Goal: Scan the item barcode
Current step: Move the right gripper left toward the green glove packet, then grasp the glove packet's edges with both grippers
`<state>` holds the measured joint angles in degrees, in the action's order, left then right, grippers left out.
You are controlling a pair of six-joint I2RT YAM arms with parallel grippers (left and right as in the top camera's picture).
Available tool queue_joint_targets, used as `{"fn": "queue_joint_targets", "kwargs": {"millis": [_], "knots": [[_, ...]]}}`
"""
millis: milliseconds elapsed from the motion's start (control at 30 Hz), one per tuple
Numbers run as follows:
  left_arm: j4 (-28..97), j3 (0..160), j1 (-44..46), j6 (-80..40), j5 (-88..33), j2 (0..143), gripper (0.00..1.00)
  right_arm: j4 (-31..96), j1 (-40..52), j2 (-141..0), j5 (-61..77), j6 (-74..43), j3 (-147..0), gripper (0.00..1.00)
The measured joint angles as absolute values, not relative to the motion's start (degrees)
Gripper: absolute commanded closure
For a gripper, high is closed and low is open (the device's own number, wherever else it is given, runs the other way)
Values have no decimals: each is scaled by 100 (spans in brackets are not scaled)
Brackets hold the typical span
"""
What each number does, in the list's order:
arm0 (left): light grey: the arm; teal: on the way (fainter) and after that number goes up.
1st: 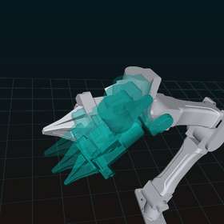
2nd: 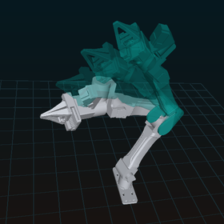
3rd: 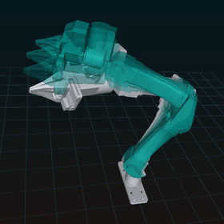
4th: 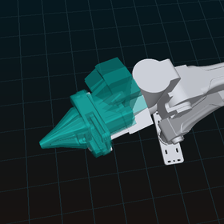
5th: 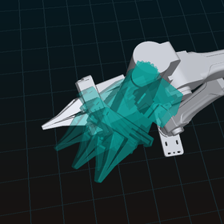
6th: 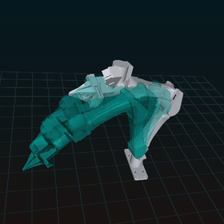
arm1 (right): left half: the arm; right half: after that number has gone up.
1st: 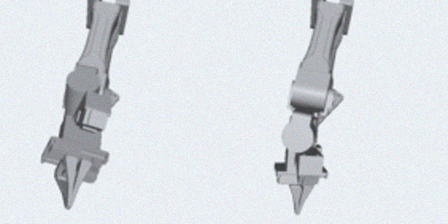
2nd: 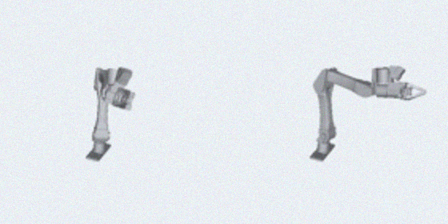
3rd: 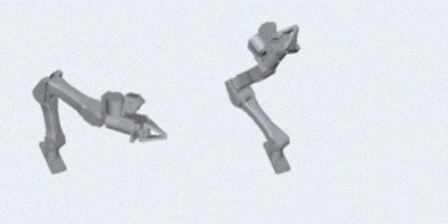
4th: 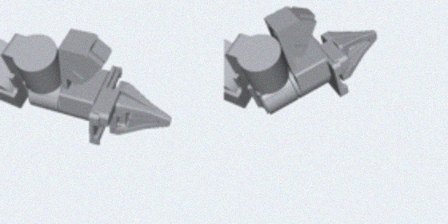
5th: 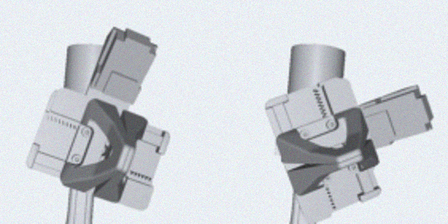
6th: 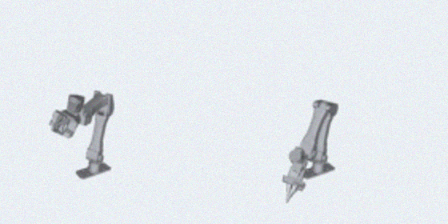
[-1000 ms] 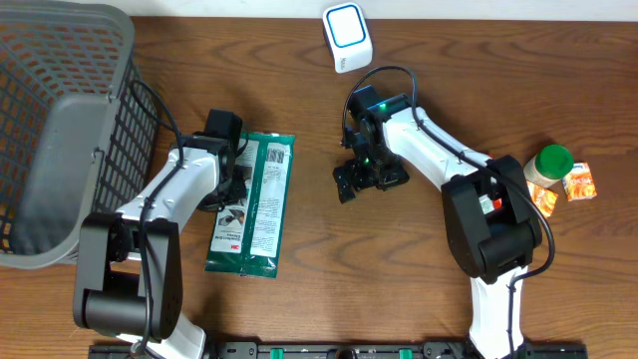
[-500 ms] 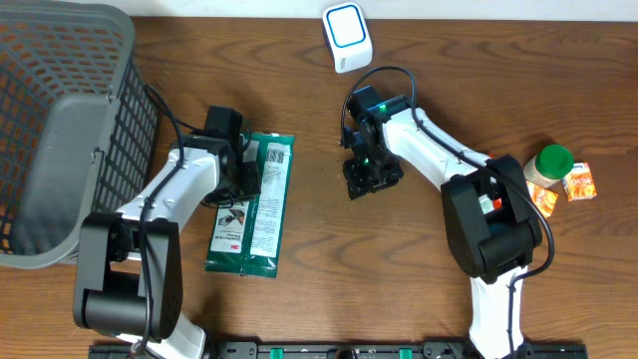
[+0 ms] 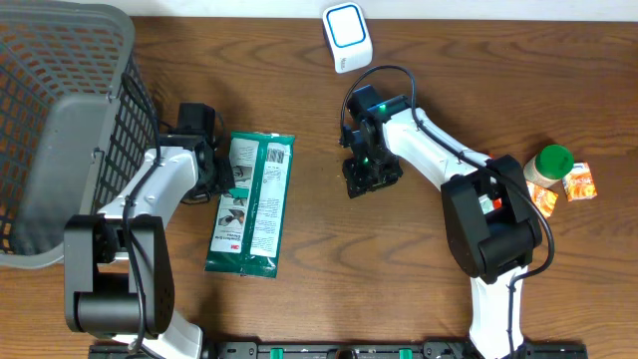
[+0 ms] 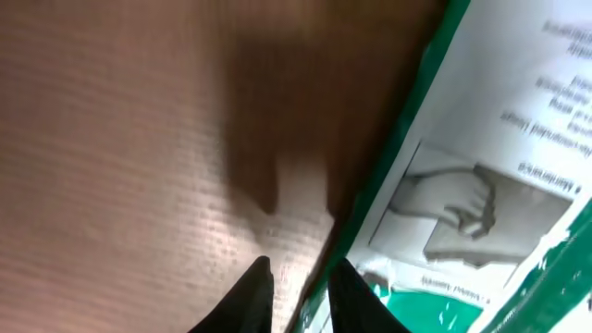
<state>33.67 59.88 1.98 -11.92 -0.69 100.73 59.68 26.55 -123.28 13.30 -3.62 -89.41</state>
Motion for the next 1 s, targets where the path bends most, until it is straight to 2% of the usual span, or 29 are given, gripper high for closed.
{"fn": "queue_joint_targets", "kwargs": {"millis": [267, 500, 533, 600, 700, 833, 933, 1000], "knots": [[3256, 5865, 198, -1332, -62, 10300, 76, 5940, 2655, -12328, 1328, -360, -8941, 55], [3253, 5835, 211, -1542, -760, 10339, 76, 5931, 2655, -12328, 1328, -360, -8941, 57], [3253, 5828, 231, -1553, -869, 10337, 77, 5931, 2655, -12328, 1328, -360, -8941, 59], [3253, 5815, 301, -1570, -1068, 10333, 76, 5931, 2655, -12328, 1330, -357, -8941, 76], [3251, 5802, 482, -1608, -1313, 10333, 76, 5905, 2655, -12328, 1398, -355, -8938, 88], [3251, 5782, 749, -1632, -1494, 10333, 76, 5778, 2655, -12328, 1813, -550, -8938, 84], [3251, 5780, 943, -1632, -1559, 10333, 76, 5760, 2655, -12328, 2082, -701, -8930, 71], [3249, 5774, 1057, -1634, -1605, 10333, 76, 5756, 2655, -12328, 2180, -768, -8897, 68]]}}
